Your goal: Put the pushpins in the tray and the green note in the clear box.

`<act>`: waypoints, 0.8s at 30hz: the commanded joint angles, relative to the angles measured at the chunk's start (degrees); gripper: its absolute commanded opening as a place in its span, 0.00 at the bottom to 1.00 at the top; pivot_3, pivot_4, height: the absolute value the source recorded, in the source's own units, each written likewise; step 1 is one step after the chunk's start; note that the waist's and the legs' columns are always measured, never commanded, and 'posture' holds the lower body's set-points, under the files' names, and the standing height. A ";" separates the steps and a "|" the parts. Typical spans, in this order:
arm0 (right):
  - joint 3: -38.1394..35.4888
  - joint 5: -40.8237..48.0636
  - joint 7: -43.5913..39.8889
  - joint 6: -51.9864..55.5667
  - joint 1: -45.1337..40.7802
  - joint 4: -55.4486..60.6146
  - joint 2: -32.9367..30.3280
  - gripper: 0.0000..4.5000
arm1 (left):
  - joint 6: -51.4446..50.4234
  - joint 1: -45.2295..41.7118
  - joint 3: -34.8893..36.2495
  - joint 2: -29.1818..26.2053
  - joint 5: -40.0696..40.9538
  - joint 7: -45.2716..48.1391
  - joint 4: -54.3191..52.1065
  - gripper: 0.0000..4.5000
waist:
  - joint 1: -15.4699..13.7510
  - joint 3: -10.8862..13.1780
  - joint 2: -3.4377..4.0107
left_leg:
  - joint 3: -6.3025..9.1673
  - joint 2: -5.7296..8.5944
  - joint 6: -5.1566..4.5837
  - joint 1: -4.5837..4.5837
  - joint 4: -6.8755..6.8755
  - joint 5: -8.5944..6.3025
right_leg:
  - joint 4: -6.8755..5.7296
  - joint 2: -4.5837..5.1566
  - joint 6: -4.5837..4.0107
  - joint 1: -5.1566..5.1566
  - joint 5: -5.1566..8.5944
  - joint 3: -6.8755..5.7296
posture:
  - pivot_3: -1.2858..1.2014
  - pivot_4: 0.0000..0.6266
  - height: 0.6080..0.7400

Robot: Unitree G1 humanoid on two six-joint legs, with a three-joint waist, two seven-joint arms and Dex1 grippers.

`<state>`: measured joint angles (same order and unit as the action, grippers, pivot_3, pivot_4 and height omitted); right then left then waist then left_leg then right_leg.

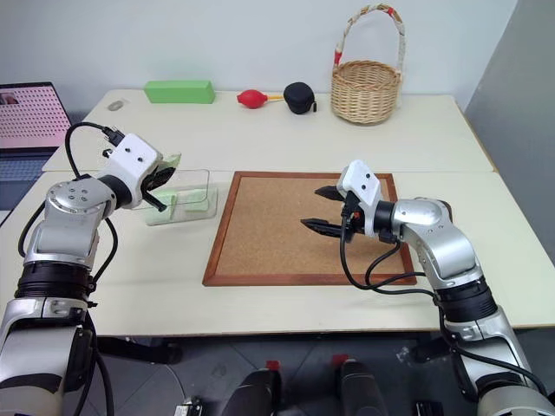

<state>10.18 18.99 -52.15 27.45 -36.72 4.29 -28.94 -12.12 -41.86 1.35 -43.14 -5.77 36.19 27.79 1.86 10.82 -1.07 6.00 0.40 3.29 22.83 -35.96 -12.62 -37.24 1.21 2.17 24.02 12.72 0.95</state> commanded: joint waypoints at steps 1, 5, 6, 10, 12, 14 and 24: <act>-1.25 0.01 0.58 0.05 -0.14 2.55 -0.22 0.81 | -0.21 -1.76 -0.09 -0.48 -0.36 -0.46 -0.58 0.38 | 0.00 0.00 0.00 | 0.00 0.00 0.00 0.00 0.00 0.00 | 0.00 0.00 0.00 0.00 0.00 0.00 | 0.52 0.24 1.00; -1.43 0.11 0.64 0.28 -0.49 2.30 -0.33 0.81 | -1.04 -1.22 -0.20 -0.64 -0.27 -0.20 -1.99 0.56 | 0.00 0.00 0.00 | 0.00 0.00 0.00 0.00 0.00 0.00 | -0.01 0.00 0.00 0.00 0.00 0.01 | 0.52 0.24 1.00; -1.45 0.13 0.66 0.31 -0.57 2.26 -0.32 0.81 | -1.33 -1.00 -0.20 -0.73 -0.20 -0.15 -2.47 0.60 | 0.00 0.00 0.00 | 0.00 0.00 0.00 0.00 0.00 0.00 | -0.02 0.00 -0.01 0.00 0.00 0.00 | 0.52 0.24 1.00; -1.96 0.44 1.08 0.40 -0.67 2.40 -0.15 0.81 | -4.86 0.08 1.88 -0.04 3.10 0.94 -6.76 0.77 | 0.01 0.00 0.00 | 0.00 0.00 0.00 0.00 0.00 0.00 | -0.02 0.00 -0.01 0.00 0.00 0.00 | 0.52 0.24 1.00; -2.58 0.81 1.43 0.56 -0.33 2.68 -0.26 0.81 | -7.57 0.97 3.74 0.84 6.62 2.48 -10.81 0.77 | 0.01 0.00 0.00 | 0.00 0.00 0.00 0.01 0.00 0.00 | -0.02 0.01 -0.01 0.01 0.00 0.01 | 0.52 0.24 1.00; -4.13 0.94 2.97 0.13 1.02 3.31 -0.37 0.81 | -11.29 3.36 5.88 1.71 11.36 4.65 -17.72 0.77 | 0.03 0.00 0.00 | 0.00 0.00 0.00 0.02 -0.01 0.00 | -0.02 0.01 -0.01 0.01 0.00 0.01 | 0.52 0.24 1.00; -13.48 -1.02 14.36 -5.80 14.60 7.28 1.43 0.81 | -18.77 20.54 9.27 5.76 22.07 4.24 -41.53 0.77 | -0.03 -0.01 -0.01 | -0.07 -0.01 0.01 -0.03 -0.01 0.00 | -0.05 0.04 -0.03 0.00 -0.01 0.09 | 0.52 0.24 1.00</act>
<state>-1.73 17.52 -38.23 23.62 -24.42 8.49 -27.41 -30.07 -21.75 8.21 -38.12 13.77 41.69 -9.01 1.82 10.81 -1.09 5.94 0.38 3.30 22.80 -35.97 -12.62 -37.28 1.25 2.14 24.01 12.71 1.03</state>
